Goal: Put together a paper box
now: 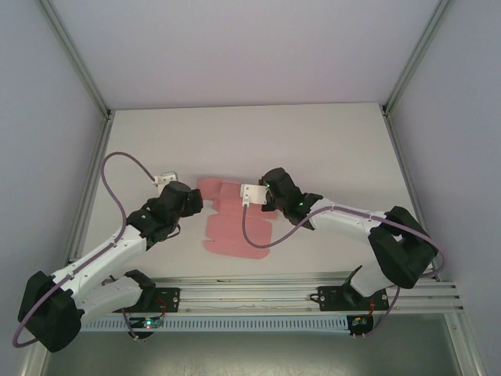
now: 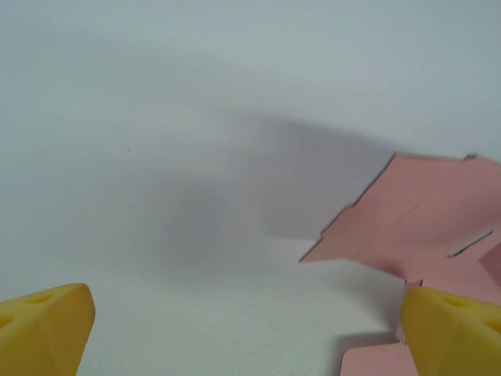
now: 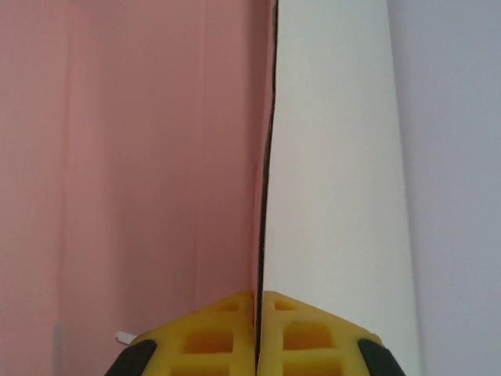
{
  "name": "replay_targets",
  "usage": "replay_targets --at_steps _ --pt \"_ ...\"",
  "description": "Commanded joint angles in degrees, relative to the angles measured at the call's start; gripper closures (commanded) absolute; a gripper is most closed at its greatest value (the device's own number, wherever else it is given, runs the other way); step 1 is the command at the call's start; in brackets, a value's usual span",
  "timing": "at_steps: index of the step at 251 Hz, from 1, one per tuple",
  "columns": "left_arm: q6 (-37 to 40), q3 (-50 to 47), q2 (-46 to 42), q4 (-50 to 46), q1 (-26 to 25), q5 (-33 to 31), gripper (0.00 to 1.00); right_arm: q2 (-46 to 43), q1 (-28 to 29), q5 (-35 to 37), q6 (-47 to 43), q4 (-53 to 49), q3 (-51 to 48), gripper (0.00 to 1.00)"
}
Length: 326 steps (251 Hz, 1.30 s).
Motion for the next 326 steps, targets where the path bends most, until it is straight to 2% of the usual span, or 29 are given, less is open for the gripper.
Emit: replay_targets --at_steps 1,88,117,155,235,256,298,311,326 --pt "-1.7 -0.5 -1.3 -0.4 2.2 0.9 0.00 0.4 0.9 6.2 -5.5 7.8 -1.7 1.00" --pt "-2.9 -0.9 0.8 1.1 6.9 4.0 0.00 1.1 2.6 11.9 -15.1 24.6 -5.8 1.00" --pt "-3.1 -1.3 0.4 1.5 7.8 4.2 0.00 3.6 3.6 15.4 -17.5 27.9 -6.7 1.00" --pt "-3.1 -2.0 -0.2 2.0 8.8 4.8 0.00 8.6 5.4 19.7 -22.3 39.3 -10.4 1.00" --pt "-1.4 -0.6 0.4 3.3 11.7 6.7 0.00 11.0 5.8 18.6 -20.1 40.0 -12.9 1.00" --pt "1.9 -0.2 1.5 7.1 12.7 11.0 0.00 10.9 5.8 17.4 -19.0 35.7 -12.3 1.00" --pt "16.5 2.0 6.3 17.6 13.0 27.7 0.00 11.8 5.4 16.3 -17.6 34.1 -11.8 1.00" --pt "20.6 4.0 8.9 18.7 13.0 31.9 0.00 11.9 5.0 15.6 -17.6 33.8 -11.6 1.00" --pt "23.8 7.6 12.3 16.7 13.1 33.2 0.00 11.9 4.8 15.1 -16.8 32.5 -11.1 1.00"
